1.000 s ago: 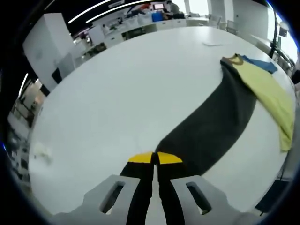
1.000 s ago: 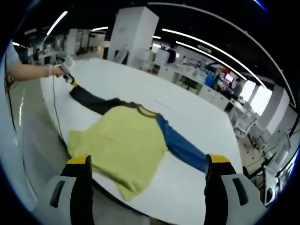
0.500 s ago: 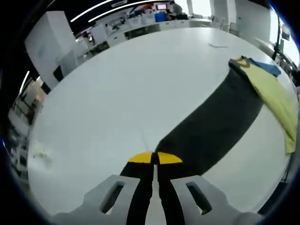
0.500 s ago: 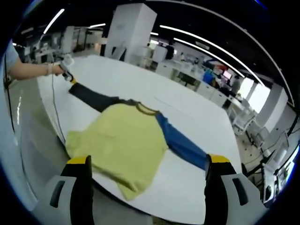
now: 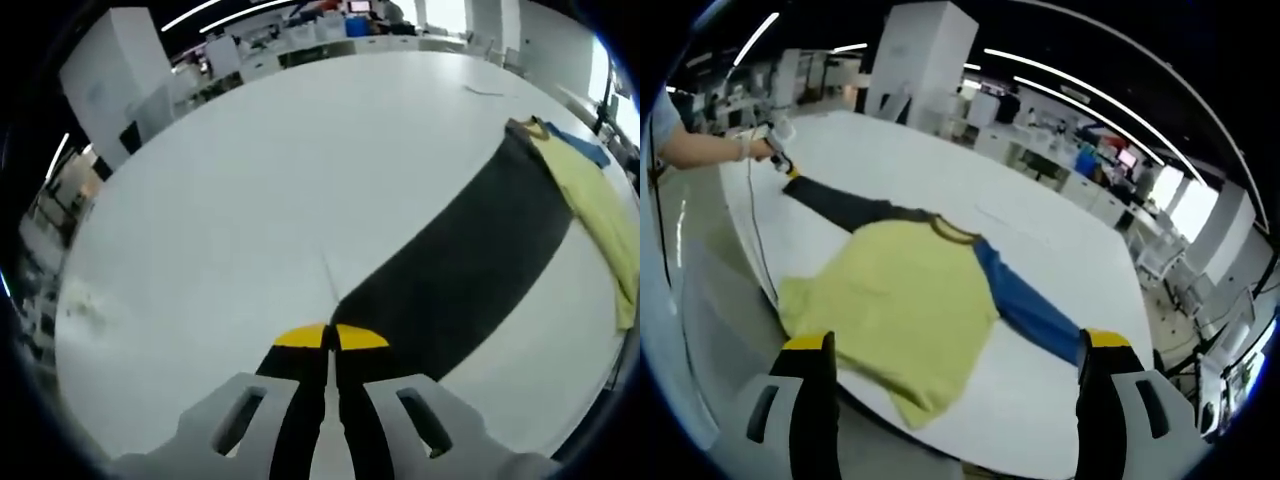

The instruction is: Fold the garment on the visible template until the final outline fits inside the template.

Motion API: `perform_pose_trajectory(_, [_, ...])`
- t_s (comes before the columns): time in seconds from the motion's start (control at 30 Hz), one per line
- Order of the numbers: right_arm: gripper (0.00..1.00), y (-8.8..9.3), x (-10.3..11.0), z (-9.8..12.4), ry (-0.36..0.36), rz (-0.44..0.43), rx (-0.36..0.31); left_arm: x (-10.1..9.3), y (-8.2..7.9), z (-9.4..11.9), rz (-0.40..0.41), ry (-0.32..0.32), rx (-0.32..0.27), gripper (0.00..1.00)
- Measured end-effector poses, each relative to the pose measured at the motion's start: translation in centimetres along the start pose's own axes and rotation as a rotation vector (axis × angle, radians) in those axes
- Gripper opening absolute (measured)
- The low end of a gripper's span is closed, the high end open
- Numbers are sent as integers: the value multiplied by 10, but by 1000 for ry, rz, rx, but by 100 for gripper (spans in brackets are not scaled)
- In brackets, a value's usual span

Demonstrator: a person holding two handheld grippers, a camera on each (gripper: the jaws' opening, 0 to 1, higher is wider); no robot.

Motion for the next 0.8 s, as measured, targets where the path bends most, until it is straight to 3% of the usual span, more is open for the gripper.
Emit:
perform_pose_trajectory(0.03, [100,-1,0,-1,-4,2,-3,5,6,2,-45,-22,43,0])
perform_pose_trajectory(0.07, [100,-2,1,-2,-5,3,-6,7,6,3,-57,-29,36,0])
perform_pose_trajectory(0.13, [100,-4,2,-4,-12,5,-10,7,2,6,-1,-15,-2,0])
perform_pose_trajectory(0.37, [100,-11,8,-9,-39,20,-33,5,4,7,-30,-23,29,0])
perform_pose_trajectory(0.8, [100,-1,5,-4,-24,-2,-20,0,13,-2,-26,-28,66,0])
Point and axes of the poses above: the point that each gripper's makers call its tool centre point, and the gripper's own axes: z roughly backward along the fingers, x roughly to its left, y roughly out of its underside, the point moved 4 cm from there along z, roughly backward along the fingers, and after that the axes turned 4 degrees about x, right-handed, at the moved point
